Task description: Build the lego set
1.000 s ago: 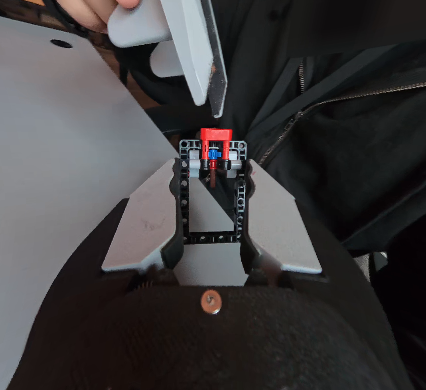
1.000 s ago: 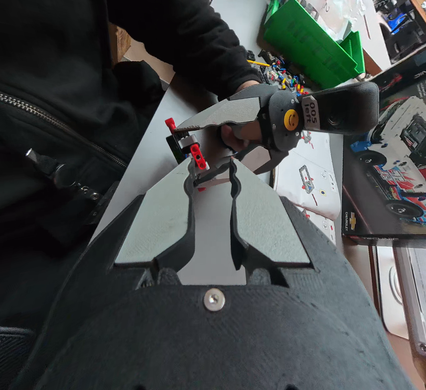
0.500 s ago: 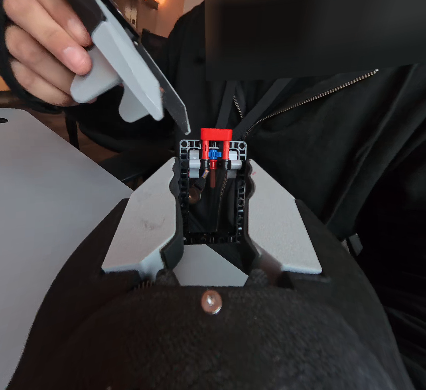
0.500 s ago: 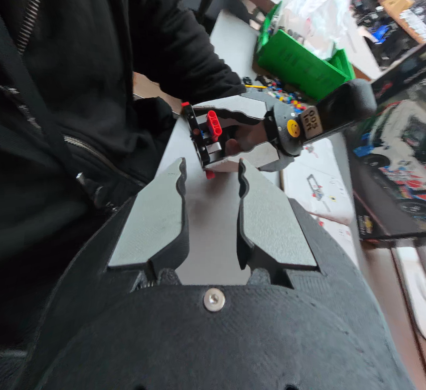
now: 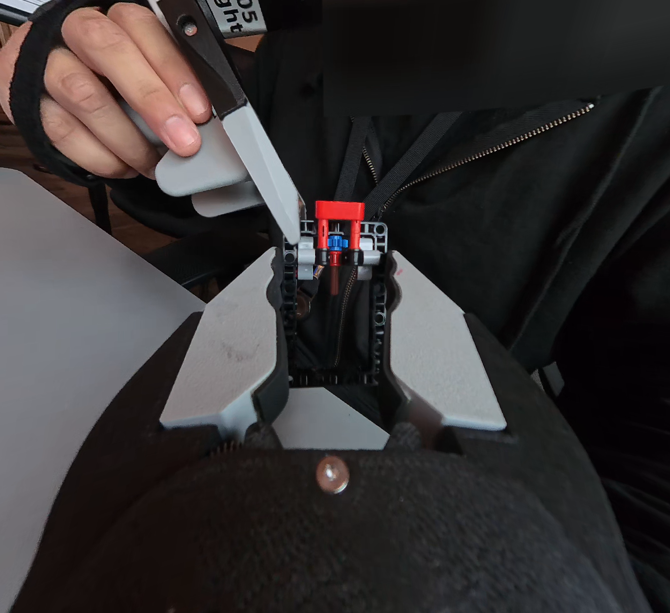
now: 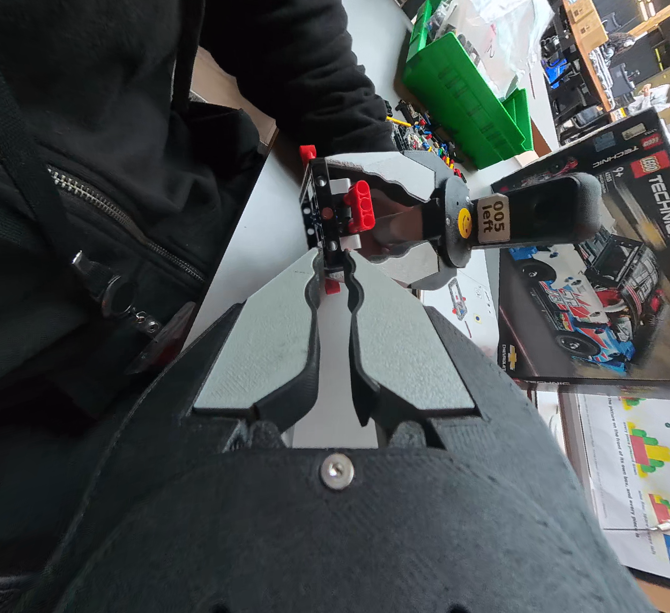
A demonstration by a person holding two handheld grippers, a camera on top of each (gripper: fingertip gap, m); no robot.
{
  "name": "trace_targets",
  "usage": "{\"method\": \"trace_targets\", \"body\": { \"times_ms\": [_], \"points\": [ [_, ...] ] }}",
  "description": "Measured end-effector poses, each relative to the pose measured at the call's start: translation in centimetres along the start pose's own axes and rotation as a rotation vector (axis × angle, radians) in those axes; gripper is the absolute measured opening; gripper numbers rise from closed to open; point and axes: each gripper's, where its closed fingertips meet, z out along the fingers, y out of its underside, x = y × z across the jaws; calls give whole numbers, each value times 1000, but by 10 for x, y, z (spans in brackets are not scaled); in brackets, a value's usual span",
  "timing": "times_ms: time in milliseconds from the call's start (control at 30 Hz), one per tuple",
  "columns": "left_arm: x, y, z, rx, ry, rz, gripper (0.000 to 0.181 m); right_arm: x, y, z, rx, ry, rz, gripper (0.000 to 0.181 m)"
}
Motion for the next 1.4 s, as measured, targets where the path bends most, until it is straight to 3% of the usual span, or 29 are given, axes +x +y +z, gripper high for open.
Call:
{"method": "trace_targets", "body": {
  "times_ms": [233,367,467,600,733,833,967,1033,1100,1233,1400],
  "points": [
    [-1,-9,-13,57,-3,-61,55,5,3,2,-43,40,-44,5],
    [-11,-7,-35,52,-151,-97,46,11,10,3,-72,79,0,5],
    [-18,3,-53,-13,-328,-126,55,13,20,7,-119,102,12,5],
    [-16,4,-75,-117,-613,-104,51,17,36,10,-198,110,61,5],
    [-8,3,-63,-237,-850,17,51,24,47,12,-241,111,140,5],
    [-12,2,-58,-288,-1027,138,35,29,53,13,-260,108,189,5],
    [-17,-5,-59,-368,-1195,377,1,30,59,14,-293,91,213,5],
    [-20,-5,-60,-413,-1234,434,0,29,61,15,-305,72,226,5],
    [-22,1,-57,-426,-1195,375,0,28,61,16,-303,58,233,5],
    [-27,3,-64,-408,-1220,312,28,28,64,15,-320,48,241,5],
    [-32,6,-60,-439,-1206,319,19,27,64,16,-312,34,255,5]
  ]
}}
